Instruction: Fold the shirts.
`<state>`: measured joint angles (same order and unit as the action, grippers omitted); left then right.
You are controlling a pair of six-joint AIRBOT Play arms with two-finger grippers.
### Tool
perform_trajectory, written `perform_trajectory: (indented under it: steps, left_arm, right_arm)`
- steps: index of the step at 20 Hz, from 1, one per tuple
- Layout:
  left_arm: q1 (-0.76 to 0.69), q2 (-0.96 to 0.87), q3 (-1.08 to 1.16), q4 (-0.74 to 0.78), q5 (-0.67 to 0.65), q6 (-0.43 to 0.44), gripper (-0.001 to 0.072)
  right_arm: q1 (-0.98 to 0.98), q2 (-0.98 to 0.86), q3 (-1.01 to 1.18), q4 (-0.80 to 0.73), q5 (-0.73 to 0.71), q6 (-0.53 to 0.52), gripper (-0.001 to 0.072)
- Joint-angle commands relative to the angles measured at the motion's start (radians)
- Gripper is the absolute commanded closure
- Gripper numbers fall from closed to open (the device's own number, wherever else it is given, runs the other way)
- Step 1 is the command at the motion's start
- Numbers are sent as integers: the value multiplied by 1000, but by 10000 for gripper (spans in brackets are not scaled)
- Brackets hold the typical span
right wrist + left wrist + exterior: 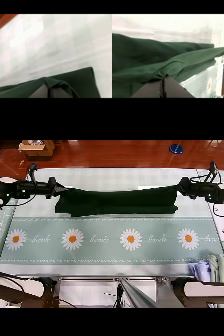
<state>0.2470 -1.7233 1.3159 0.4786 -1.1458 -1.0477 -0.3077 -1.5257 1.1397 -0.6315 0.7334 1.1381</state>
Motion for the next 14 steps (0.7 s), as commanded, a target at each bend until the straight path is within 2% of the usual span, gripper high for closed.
perform_trajectory:
  steps: [1, 5, 8, 9, 11, 12, 13, 14]
  left_arm:
    - [-8, -79, 37, 0, -10, -12, 691]
    - [-9, -120, 37, 0, -11, -13, 690]
    - [-11, -132, 37, 0, -16, -13, 688]
    - [-11, -132, 37, 0, -18, -13, 650]
    - [-3, -131, 37, 0, -17, -13, 371]
    - [9, -128, 37, 0, -18, -14, 315]
    - [26, -123, 37, 0, -18, -17, 309]
    - [46, -116, 38, 0, -19, -30, 308]
  right_arm:
    - [2, -58, 19, -66, -13, 2, 685]
    - [16, -91, 18, -109, 0, 2, 685]
    - [64, -105, 18, -235, -3, 26, 684]
    - [76, -108, 18, -274, -11, 42, 684]
    - [80, -105, 19, -307, -21, 63, 682]
    - [67, -101, 19, -311, -23, 76, 683]
    - [50, -94, 19, -312, -25, 93, 682]
    - [30, -82, 19, -309, -27, 105, 616]
